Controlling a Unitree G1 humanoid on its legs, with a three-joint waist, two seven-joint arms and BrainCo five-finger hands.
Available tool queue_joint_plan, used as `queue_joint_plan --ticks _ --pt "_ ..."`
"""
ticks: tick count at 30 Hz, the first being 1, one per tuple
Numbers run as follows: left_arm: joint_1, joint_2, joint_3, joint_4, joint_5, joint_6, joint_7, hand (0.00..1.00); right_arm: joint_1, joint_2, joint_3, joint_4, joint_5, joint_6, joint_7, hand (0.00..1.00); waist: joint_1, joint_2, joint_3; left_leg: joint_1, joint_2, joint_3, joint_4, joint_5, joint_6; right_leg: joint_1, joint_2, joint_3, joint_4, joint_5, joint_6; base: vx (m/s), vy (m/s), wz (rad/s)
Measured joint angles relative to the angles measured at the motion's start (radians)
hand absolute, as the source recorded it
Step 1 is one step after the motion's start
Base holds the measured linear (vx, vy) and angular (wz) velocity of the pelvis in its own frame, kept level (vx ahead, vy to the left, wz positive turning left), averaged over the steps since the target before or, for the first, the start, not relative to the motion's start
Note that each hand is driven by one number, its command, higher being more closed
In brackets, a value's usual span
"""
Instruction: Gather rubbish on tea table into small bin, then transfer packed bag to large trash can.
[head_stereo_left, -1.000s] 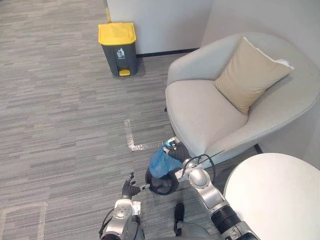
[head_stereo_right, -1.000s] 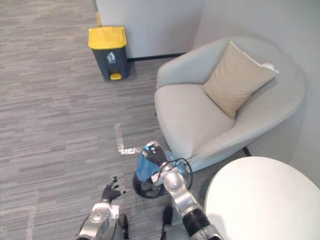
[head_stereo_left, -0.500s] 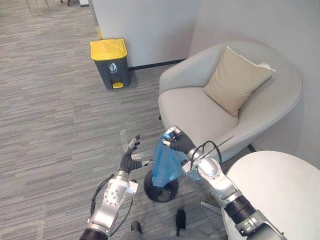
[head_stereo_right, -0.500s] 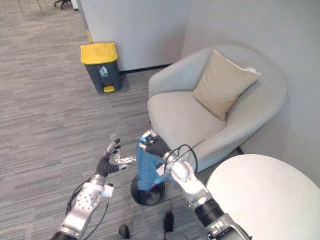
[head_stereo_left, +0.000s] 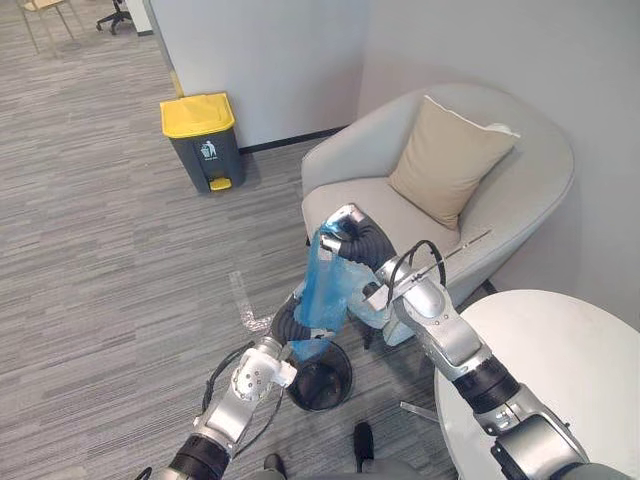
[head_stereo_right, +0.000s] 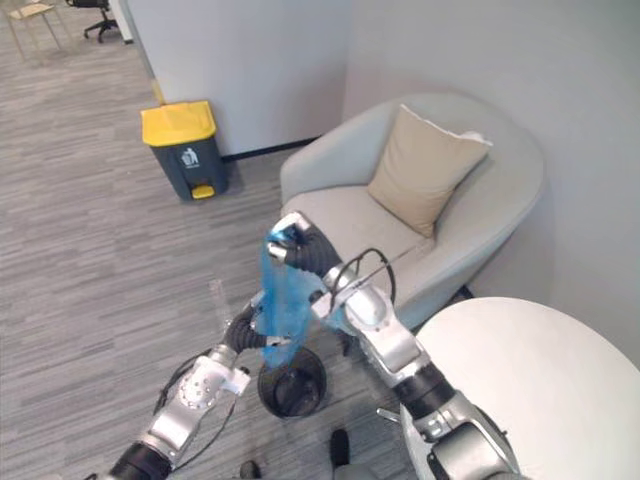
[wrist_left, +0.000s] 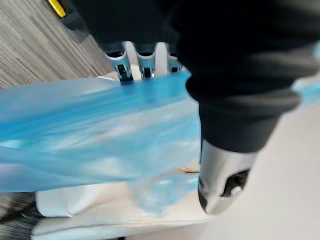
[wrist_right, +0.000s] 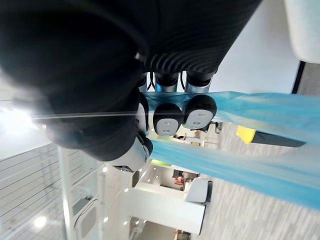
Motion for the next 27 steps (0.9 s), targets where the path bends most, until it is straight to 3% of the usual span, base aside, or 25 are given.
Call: queue_joint_plan --ticks 11,18,24,25,27 --pt "-0.018 -0.071 -0.011 0.106 0.049 0.026 0.044 0.00 -0.075 0.094 0.060 -0.006 0.077 0.000 -0.002 1.00 -0.001 -0.014 -0.009 0.009 -0.002 0.005 -0.008 0.001 0.000 0.004 0.002 0.004 0.000 0.000 0.000 0.00 0.000 0.00" --pt "-0.008 -0.088 -0.008 0.152 0.068 0.018 0.123 0.00 -0.091 0.113 0.120 -0.006 0.112 0.000 -0.003 1.00 0.001 -0.015 -0.010 0.027 0.000 0.007 -0.021 0.004 0.000 0.014 0.005 0.007 0.000 -0.001 0.001 0.00 0.001 0.00" --pt "-0.004 -0.155 -0.013 0.177 0.156 0.062 0.197 0.00 -0.091 0.163 0.198 -0.006 0.130 0.006 -0.026 1.00 0.007 -0.020 -0.014 0.032 -0.001 0.007 -0.030 0.006 -0.003 0.015 0.006 0.007 0.000 -0.002 0.002 0.00 0.000 0.00" --pt "-0.015 -0.161 -0.016 0.188 0.161 0.064 0.208 1.00 -0.091 0.164 0.204 -0.006 0.146 0.006 -0.032 1.00 0.008 -0.022 -0.015 0.032 -0.001 0.007 -0.030 0.006 -0.003 0.015 0.005 0.006 0.000 -0.002 0.003 0.00 0.000 0.00" --pt "-0.046 -0.163 -0.021 0.211 0.164 0.069 0.223 1.00 -0.091 0.168 0.205 -0.006 0.164 0.007 -0.036 1.00 0.007 -0.024 -0.016 0.032 -0.002 0.007 -0.030 0.007 -0.002 0.015 0.005 0.006 -0.001 -0.002 0.003 0.00 0.000 0.00"
